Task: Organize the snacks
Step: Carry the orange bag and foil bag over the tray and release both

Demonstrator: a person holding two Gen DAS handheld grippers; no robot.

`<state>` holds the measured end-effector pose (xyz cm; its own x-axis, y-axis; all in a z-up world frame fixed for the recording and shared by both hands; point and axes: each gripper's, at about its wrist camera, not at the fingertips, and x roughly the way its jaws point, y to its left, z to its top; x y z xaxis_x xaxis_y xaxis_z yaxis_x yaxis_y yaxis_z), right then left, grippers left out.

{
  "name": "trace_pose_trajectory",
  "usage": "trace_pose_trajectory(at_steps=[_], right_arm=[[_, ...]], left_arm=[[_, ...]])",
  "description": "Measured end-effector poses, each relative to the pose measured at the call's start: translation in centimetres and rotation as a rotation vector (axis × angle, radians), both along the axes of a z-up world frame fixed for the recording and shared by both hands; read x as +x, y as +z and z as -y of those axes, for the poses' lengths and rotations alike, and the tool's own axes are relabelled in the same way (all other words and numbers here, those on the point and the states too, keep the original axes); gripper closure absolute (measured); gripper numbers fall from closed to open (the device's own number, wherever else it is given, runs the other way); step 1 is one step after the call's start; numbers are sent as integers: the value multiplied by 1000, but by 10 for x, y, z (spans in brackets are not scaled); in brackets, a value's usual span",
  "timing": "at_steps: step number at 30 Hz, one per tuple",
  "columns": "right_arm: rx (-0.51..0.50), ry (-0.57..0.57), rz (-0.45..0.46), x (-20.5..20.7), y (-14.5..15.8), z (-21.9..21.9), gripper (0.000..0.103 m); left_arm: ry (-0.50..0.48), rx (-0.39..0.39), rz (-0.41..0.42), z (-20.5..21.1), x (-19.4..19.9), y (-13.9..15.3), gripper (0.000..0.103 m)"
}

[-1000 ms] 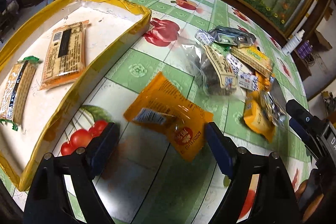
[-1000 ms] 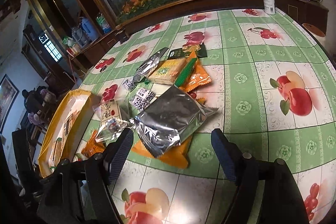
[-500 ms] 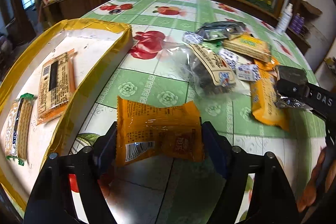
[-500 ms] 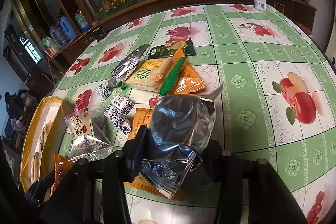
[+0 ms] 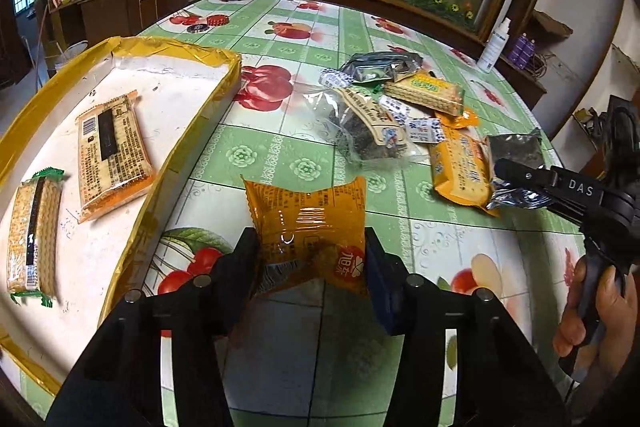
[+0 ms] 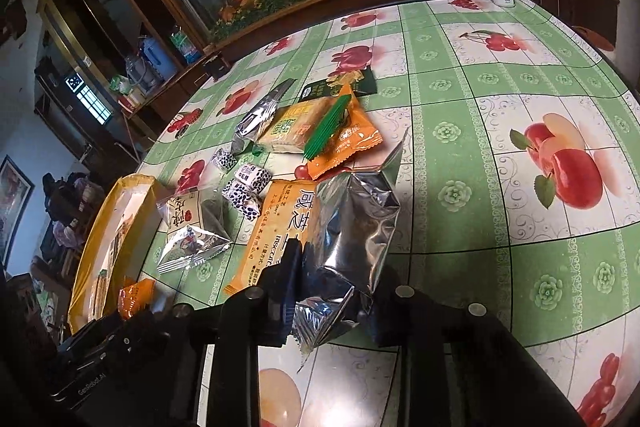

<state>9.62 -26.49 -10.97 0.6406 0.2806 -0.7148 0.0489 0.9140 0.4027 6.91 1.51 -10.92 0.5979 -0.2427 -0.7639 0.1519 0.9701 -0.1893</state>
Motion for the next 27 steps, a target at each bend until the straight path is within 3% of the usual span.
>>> trace_pose_trajectory(at_steps=[11,19,27], right_arm=[[13,31,49,-30,16,-9,79],[36,111,101,-46,42,-41,79],[56,219,120,-54,56,-88,79]], left_arm=[[10,59,93,3,-24,30,54],[119,156,144,-18,-36,53,54],[211,200,173,-52,-48,60,54]])
